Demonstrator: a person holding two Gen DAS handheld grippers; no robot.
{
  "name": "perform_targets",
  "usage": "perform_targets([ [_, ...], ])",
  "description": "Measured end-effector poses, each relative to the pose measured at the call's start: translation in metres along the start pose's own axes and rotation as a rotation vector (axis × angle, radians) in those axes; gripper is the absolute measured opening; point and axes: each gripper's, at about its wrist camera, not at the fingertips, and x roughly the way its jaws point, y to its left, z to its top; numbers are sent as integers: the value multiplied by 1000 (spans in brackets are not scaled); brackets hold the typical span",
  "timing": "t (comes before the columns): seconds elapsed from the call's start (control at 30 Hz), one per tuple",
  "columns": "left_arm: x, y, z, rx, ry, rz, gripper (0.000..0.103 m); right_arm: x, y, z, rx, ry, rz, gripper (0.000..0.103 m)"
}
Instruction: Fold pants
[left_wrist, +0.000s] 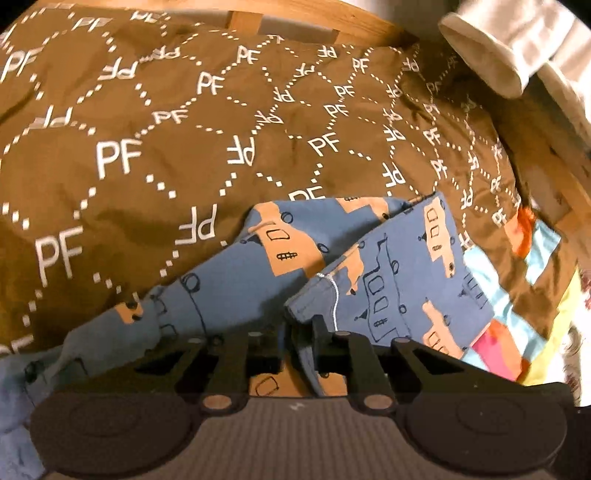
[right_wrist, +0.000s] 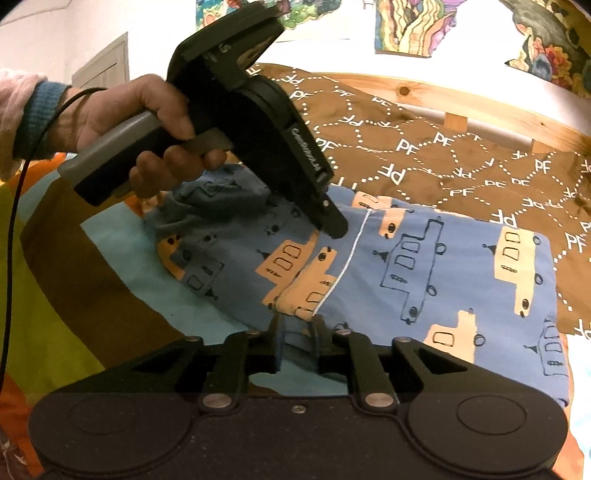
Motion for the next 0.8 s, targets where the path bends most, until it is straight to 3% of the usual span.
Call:
perform_targets([
  [0.1, -7, 0, -9, 22, -8, 36, 35, -7, -6, 1, -24, -17, -18, 25],
  [0.2, -11, -10, -25, 53, -25, 88, 47, -15, -20, 3, -90, -28, -85, 56],
  [0.23, -12, -13, -32, 48, -35, 89, 57, -16, -27, 5, -120, -32, -122, 70],
  [0.27, -13, -16, -38, 45, -45, 92, 64, -16, -34, 6, -144, -37, -152, 75],
  [0.37, -9, -32, -56, 75, -69, 168, 70, -10, -60, 14, -210, -39, -253, 75],
  [0.5, 9, -49, -71, 142, -27, 314, 72, 10, -95, 28, -234, -56, -340, 77],
  [0.67, 12, -53, -75, 166, -2, 389, 75, 52, -127, 33, -267, 6, -408, 83],
  [0.8, -1, -53, -87, 200, -9, 413, 78, 46, -137, 32, -264, 4, -432, 86],
])
